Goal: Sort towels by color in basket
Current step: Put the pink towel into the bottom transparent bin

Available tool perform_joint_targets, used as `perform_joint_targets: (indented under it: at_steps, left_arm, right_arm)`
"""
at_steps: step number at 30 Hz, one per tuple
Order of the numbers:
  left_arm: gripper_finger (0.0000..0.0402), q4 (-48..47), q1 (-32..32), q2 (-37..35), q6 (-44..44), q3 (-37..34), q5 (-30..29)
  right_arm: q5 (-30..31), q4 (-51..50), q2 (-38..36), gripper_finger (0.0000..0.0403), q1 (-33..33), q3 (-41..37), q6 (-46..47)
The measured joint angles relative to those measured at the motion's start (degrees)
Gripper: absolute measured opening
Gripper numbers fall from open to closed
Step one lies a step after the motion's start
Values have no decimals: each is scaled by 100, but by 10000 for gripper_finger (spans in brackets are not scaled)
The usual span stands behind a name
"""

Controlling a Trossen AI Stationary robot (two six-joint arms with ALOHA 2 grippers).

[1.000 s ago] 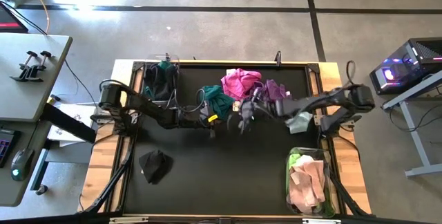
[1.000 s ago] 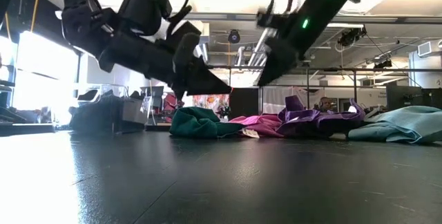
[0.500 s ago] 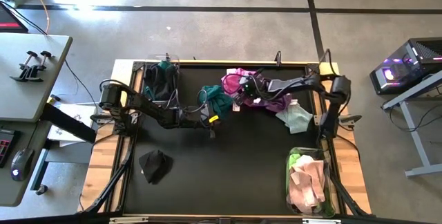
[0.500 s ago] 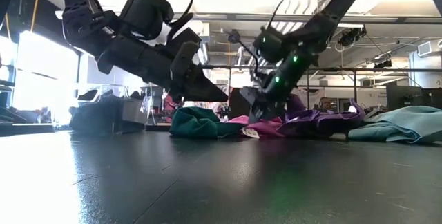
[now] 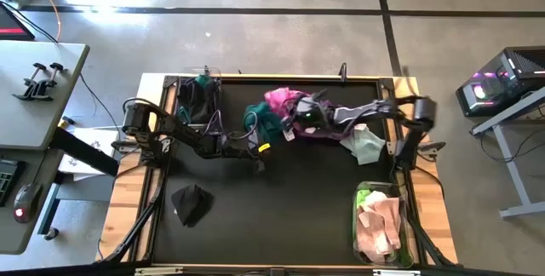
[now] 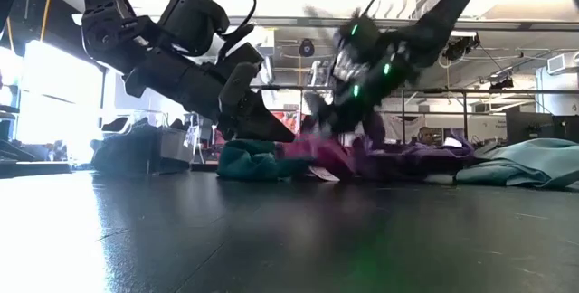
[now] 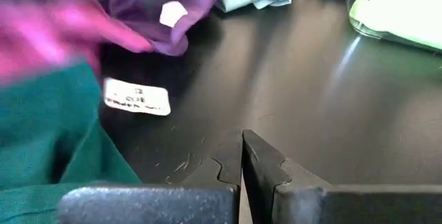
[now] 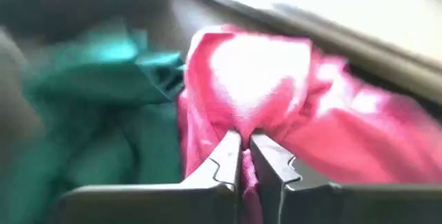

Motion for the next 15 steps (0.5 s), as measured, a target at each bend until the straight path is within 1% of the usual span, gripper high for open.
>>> perform_joint_targets:
  at_steps: [3, 6, 9, 12, 15]
  left_arm:
    - [0, -192, -59, -2, -43, 0, 4]
    - [0, -288, -118, -2, -43, 0, -1]
    - [0, -273, -152, -2, -24, 0, -54]
    - [0, -195, -154, -2, 5, -2, -225]
    - [0, -165, -138, -2, 8, -1, -377]
  right_arm:
    - [392, -12, -758, 21, 118, -294, -114]
    - [861, 33, -1729, 11, 394, -608, -355]
    - [1504, 40, -2661, 7, 812, -863, -732]
    - [2196, 15, -3443, 14, 1315, -956, -1169]
    - [2645, 125, -4067, 17, 1849, -958, -1603]
